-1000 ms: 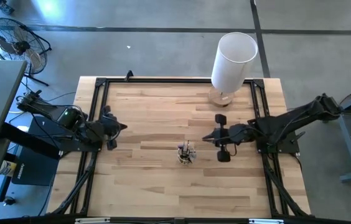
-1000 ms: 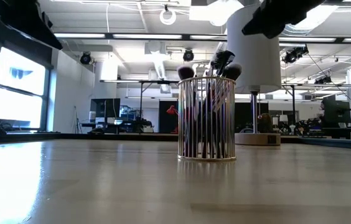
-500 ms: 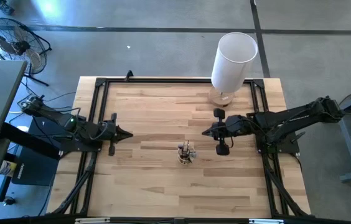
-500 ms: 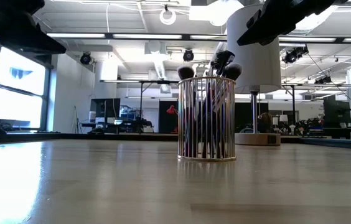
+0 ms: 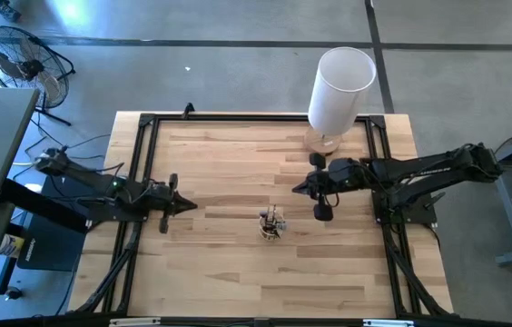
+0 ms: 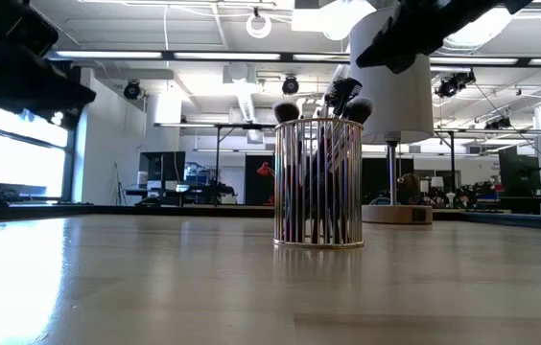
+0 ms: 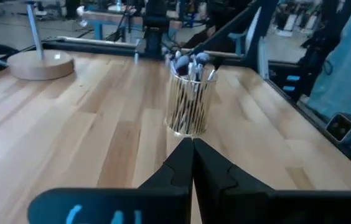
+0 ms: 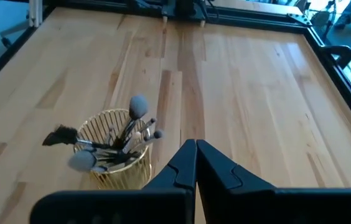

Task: Put items in baskets/containers
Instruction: Return to Home Position

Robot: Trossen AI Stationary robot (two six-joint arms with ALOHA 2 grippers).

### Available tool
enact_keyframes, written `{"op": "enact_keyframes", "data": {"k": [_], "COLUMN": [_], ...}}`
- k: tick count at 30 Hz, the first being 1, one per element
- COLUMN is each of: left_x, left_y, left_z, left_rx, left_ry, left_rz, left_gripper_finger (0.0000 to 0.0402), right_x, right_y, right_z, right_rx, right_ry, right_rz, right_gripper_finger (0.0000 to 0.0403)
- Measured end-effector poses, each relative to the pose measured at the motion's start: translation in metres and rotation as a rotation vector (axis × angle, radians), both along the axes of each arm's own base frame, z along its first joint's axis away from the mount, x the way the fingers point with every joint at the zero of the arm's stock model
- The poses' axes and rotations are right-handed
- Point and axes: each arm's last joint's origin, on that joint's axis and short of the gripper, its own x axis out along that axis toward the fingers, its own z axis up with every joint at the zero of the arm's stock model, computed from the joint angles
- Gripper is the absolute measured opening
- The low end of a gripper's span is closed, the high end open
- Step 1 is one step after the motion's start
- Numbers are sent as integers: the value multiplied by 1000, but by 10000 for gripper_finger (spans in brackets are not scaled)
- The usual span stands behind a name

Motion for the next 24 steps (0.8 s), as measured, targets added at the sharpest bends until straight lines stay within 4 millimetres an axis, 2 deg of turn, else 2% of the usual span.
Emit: {"op": "enact_keyframes", "data": {"k": [6,12,19,24], "left_x": [5,6,1,-7], "left_y": [13,29,34,37], "left_z": [-2,-1,16,18], "left_rx": [1,-7,80,122], "left_ry": [-23,-34,-226,-266], "left_rz": [-8,71,18,54], "left_gripper_finger": [1,1,1,1], "right_x": [1,1,0,-1], "right_y": [-4,-4,-4,-4], "right_z": [1,1,-1,-3], "right_rx": [5,23,45,51], "right_ry": [-17,-15,12,34], "right_rz": [-14,-22,-33,-37], "right_gripper_finger": [3,2,1,1]}}
